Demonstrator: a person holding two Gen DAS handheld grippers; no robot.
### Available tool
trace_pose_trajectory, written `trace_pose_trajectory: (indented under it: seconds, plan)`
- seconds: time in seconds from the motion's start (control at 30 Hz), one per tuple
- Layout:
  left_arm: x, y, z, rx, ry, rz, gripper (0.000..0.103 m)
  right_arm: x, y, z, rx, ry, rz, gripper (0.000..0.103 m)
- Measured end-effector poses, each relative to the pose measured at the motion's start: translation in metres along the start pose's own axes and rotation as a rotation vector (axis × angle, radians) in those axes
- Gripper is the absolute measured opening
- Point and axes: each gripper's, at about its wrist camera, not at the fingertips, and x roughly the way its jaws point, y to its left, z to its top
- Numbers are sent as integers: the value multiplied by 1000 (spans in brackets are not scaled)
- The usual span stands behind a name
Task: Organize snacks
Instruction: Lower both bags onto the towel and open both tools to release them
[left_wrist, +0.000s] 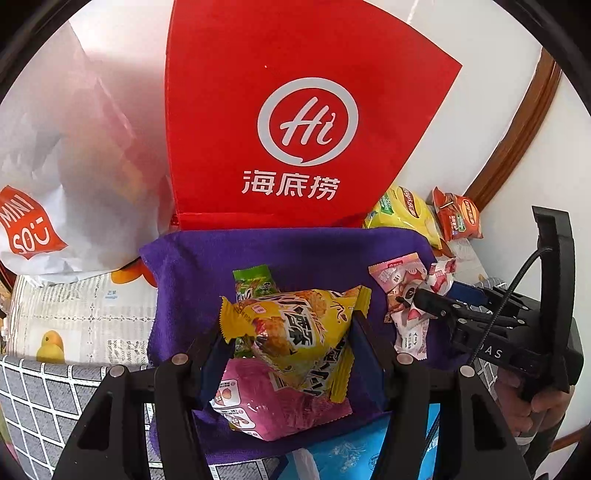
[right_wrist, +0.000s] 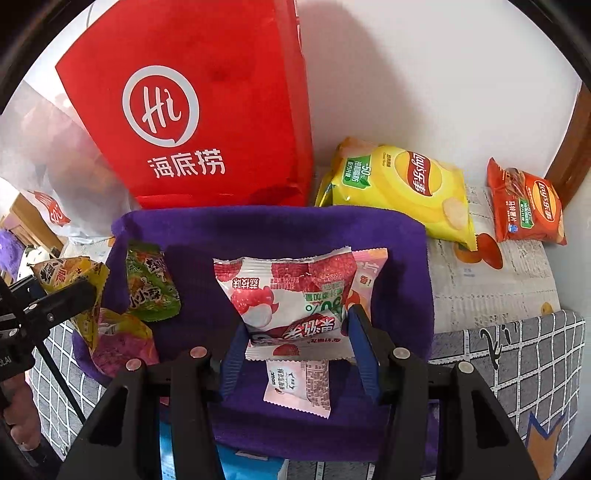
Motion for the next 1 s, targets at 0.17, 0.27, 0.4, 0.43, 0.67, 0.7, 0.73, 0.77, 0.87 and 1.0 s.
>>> trace_pose_trajectory:
  seconds: [0.17,0.27,0.4,0.43,0.67,0.7,0.73,0.77,0.87,1.0]
  plan:
    - [0,0,0,-4,4,-1,60,2,1,0,-4,4,0,53]
    - [1,0,0,-7,10,-7,60,4,1,-1,-5,9,-1,53]
    - [1,2,0,-15,12,0,60,7,2,-1,-7,17,-3,53]
    - [1,3,0,-18,13,3,60,7,2,-1,-8,18,-3,53]
    - [2,10,1,-50,23,5,60,8,2,-2,-12,25,-7,53]
    - [3,9,1,-50,25,3,60,8,2,-2,-16,26,-8,53]
    - [3,8,1,-49,26,-2,60,9,2,-2,-18,27,-8,53]
    - [4,7,1,-50,27,-9,60,10,2,-2,-19,30,-7,53]
    - [8,3,-1,-45,40,-37,60,14,3,-3,-23,46,-6,53]
    - [14,-4,-4,-31,50,-28,60,16,3,-3,-28,60,-18,56]
